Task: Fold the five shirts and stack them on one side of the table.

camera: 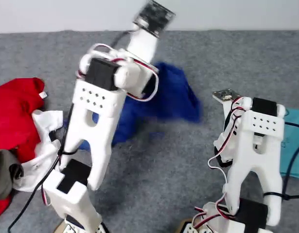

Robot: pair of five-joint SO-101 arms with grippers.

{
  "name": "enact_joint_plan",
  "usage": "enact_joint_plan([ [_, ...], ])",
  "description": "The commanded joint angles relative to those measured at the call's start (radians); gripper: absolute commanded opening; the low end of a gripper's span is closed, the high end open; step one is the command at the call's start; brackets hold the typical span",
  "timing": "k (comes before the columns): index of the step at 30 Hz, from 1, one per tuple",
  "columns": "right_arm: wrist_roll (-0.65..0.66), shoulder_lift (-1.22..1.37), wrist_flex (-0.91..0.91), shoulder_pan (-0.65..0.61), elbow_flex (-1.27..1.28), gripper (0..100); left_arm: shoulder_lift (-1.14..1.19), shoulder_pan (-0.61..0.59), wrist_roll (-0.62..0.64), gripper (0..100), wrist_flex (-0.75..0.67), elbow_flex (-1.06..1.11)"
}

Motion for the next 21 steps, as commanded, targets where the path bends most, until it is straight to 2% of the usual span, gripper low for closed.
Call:
enact_joint_plan([
  [1, -0.008, -0.047, 0.042, 0.022, -0.006, 0.9, -0.021, 0.006, 0.044, 21, 0.017, -0.016],
  [5, -0.006, -0.054, 0.042, 0.061, -0.008, 0.9, -0.023, -0.014, 0.038, 22, 0.049, -0.068],
  [10, -0.006, -0.054, 0.044, 0.03, -0.008, 1.1, -0.023, -0.107, 0.018, 22, 0.049, -0.051],
  [14, -0.006, -0.051, 0.044, -0.068, -0.006, 1.1, -0.023, -0.192, -0.006, 18, 0.049, 0.03],
  [17, -0.008, -0.041, 0.039, -0.18, -0.006, 1.1, -0.023, -0.238, -0.069, 14, 0.049, 0.133],
  [21, -0.009, 0.03, -0.008, -0.318, -0.012, 1.1, -0.023, -0.322, -0.081, 10, 0.049, 0.213],
])
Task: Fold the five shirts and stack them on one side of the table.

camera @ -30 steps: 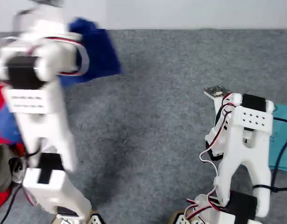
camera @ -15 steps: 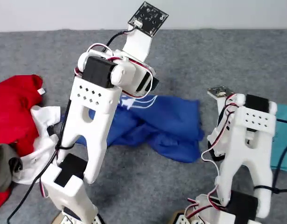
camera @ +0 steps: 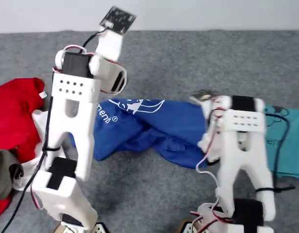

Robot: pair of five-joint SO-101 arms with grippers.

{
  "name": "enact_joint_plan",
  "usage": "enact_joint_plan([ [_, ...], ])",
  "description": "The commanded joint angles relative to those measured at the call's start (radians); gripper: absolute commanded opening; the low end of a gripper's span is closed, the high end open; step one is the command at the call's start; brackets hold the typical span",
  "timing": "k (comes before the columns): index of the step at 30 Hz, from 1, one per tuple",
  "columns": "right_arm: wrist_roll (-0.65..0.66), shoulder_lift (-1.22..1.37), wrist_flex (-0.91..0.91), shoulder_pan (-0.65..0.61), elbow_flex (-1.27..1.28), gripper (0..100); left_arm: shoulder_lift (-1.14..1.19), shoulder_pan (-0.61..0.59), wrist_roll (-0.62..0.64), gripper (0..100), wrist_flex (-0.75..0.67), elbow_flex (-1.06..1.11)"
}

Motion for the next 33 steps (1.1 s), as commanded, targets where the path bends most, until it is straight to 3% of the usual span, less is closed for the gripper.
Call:
enact_joint_plan([
  [1, -0.008, 0.05, -0.033, -0.102, -0.012, 1.1, -0.021, -0.081, -0.018, 10, 0.023, 0.025],
  [8, -0.009, 0.268, -0.216, -0.159, -0.135, 1.2, -0.021, -0.198, -0.018, 10, 0.023, 0.024],
  [12, -0.08, 0.383, -0.26, -0.162, -0.296, 1.2, -0.064, -0.212, -0.017, 10, 0.023, 0.031],
  [19, -0.084, 0.676, -0.348, -0.151, -0.572, 0.9, -0.215, -0.206, -0.014, 10, 0.018, 0.07],
  [28, -0.087, 0.967, -0.348, -0.082, -1.108, 0.9, -0.413, -0.212, -0.018, 10, 0.018, 0.26],
  [33, -0.083, 1.001, -0.294, -0.056, -1.232, 0.9, -0.523, -0.207, -0.02, 10, 0.017, 0.354],
])
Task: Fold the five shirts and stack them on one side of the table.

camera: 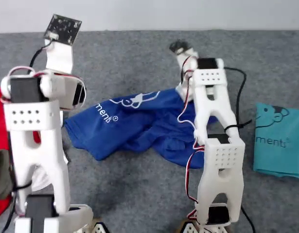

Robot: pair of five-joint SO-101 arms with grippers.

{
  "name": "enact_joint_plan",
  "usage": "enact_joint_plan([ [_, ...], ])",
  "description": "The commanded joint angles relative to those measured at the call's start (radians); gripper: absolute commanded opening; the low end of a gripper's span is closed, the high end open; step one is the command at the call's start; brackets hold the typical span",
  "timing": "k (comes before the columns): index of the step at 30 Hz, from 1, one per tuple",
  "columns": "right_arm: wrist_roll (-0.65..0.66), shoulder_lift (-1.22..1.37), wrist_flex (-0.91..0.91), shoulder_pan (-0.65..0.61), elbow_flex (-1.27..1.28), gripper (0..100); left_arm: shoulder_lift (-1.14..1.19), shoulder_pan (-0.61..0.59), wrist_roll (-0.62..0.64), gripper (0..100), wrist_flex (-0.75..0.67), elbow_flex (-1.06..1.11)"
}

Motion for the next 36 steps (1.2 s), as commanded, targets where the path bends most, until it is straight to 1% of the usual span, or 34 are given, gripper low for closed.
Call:
enact_joint_plan([
  [1, -0.008, -0.013, 0.079, 0.018, -0.115, 0.9, -0.103, -0.005, -0.017, 10, 0.017, 0.035],
  [6, -0.012, -0.022, 0.334, 0.015, -0.198, 1.2, -0.161, -0.008, -0.017, 10, 0.017, 0.094],
  [8, -0.012, -0.024, 0.386, 0.016, -0.193, 1.2, -0.169, -0.003, -0.017, 10, 0.014, 0.108],
  [12, -0.012, -0.099, 0.384, 0.016, -0.075, 1.3, -0.173, -0.008, -0.012, 10, -0.005, 0.125],
  [17, -0.012, -0.292, 0.383, -0.005, 0.247, 2.0, -0.175, -0.009, -0.012, 10, 0.002, 0.125],
  [21, -0.009, -0.456, 0.383, -0.002, 0.479, 6.4, -0.175, -0.009, -0.015, 10, 0.003, 0.125],
  [27, -0.006, -0.641, 0.381, 0.018, 0.713, 15.4, -0.175, -0.009, -0.015, 10, 0.003, 0.125],
  [32, -0.008, -0.694, 0.378, 0.015, 0.887, 23.1, -0.169, -0.009, -0.015, 10, 0.002, 0.127],
  [36, -0.011, -0.653, 0.357, 0.022, 0.913, 24.3, -0.167, -0.009, -0.017, 10, -0.003, 0.127],
])
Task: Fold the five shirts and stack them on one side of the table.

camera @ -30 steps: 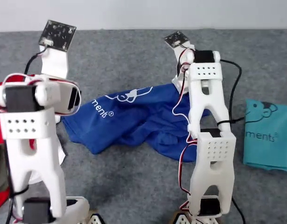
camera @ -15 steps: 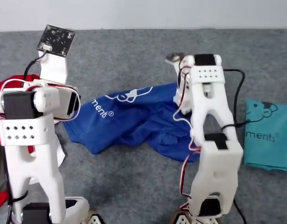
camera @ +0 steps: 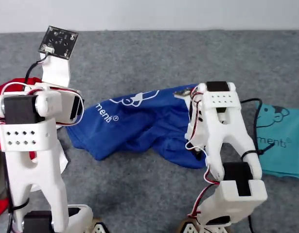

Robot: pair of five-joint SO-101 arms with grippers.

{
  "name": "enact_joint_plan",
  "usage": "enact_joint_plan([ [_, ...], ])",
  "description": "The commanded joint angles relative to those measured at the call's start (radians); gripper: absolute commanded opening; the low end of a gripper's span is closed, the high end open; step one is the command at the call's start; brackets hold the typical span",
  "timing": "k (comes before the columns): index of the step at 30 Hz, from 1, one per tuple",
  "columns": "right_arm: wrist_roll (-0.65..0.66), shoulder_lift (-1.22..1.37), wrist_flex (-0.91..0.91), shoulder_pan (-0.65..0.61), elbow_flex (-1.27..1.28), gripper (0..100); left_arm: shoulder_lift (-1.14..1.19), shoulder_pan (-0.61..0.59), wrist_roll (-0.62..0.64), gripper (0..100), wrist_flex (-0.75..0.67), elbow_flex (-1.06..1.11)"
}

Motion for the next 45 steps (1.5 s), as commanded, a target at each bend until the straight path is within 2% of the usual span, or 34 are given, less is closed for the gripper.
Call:
enact_joint_plan([
  [1, -0.008, -0.002, 0.015, 0.012, 0.0, 24.4, -0.025, -0.005, -0.015, 10, -0.003, -0.004],
  [14, -0.011, 0.288, -0.16, 0.015, -0.005, 24.0, -0.025, -0.006, -0.015, 10, 0.002, -0.002],
  [16, -0.006, 0.302, -0.168, 0.015, -0.005, 19.9, -0.031, -0.006, -0.015, 10, -0.002, 0.012],
  [20, -0.005, 0.292, -0.157, 0.015, -0.014, 2.8, -0.032, -0.006, -0.017, 10, -0.005, 0.042],
  [21, -0.005, 0.28, -0.156, 0.016, -0.017, 0.2, -0.032, -0.006, -0.017, 10, -0.005, 0.047],
  [28, 0.006, 0.073, -0.09, 0.036, -0.02, 1.0, -0.032, -0.006, -0.018, 10, -0.005, 0.05],
  [33, 0.061, -0.145, -0.018, 0.074, -0.043, 1.0, -0.025, -0.002, -0.094, 10, -0.005, 0.091],
  [35, 0.061, -0.225, 0.004, 0.119, -0.077, 1.0, -0.021, 0.003, -0.127, 11, -0.015, 0.142],
  [40, 0.101, -0.389, 0.041, 0.223, -0.153, 1.0, -0.021, 0.003, -0.212, 11, -0.146, 0.36],
  [45, 0.103, -0.504, 0.041, 0.236, -0.153, 1.0, 0.041, 0.097, -0.25, 11, -0.201, 0.512],
])
